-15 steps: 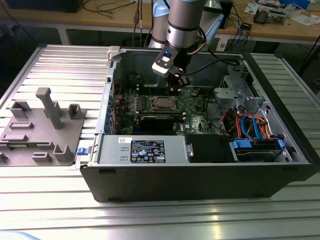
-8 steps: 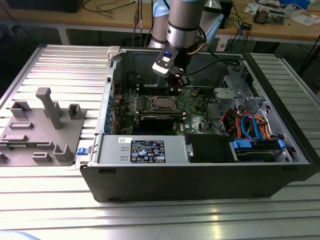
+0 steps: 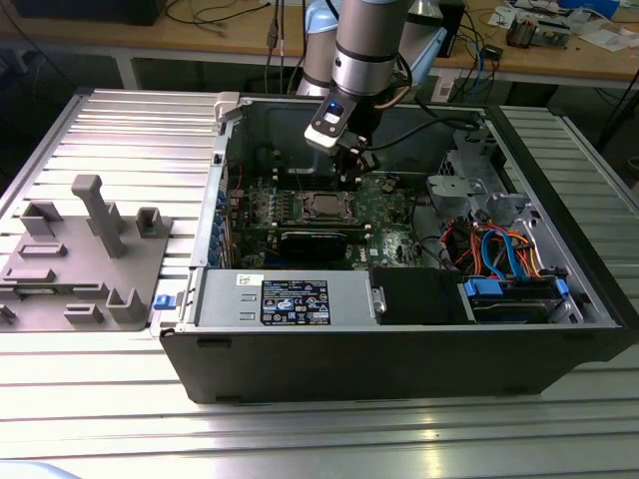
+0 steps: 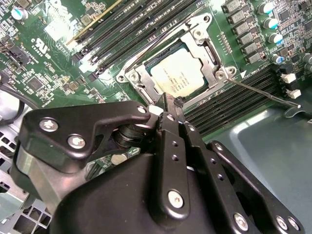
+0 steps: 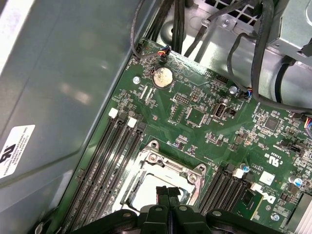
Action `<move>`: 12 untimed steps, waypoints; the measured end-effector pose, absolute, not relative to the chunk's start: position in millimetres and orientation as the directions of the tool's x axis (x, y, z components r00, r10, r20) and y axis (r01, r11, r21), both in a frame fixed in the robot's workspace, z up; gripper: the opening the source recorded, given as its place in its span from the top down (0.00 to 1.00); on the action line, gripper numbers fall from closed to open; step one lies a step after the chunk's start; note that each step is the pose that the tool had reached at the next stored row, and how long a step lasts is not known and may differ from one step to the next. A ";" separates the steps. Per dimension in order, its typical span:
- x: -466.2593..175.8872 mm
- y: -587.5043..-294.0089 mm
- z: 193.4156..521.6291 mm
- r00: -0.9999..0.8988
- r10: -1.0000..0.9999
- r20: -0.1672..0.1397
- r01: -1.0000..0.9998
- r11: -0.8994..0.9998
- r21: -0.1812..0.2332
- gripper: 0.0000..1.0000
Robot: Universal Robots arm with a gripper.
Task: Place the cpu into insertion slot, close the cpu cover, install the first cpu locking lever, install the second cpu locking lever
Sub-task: 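Install the first cpu locking lever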
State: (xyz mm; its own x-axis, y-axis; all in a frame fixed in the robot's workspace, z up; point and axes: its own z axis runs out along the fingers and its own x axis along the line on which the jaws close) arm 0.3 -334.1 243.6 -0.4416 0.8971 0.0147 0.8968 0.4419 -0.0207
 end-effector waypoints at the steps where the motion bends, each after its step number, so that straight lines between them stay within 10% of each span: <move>1: 0.3 -334.1 243.6 -0.444 0.896 0.015 0.896 0.444 -0.021 0.89; 12: 0.3 -334.2 243.6 -0.463 0.886 0.015 0.886 0.463 -0.021 0.89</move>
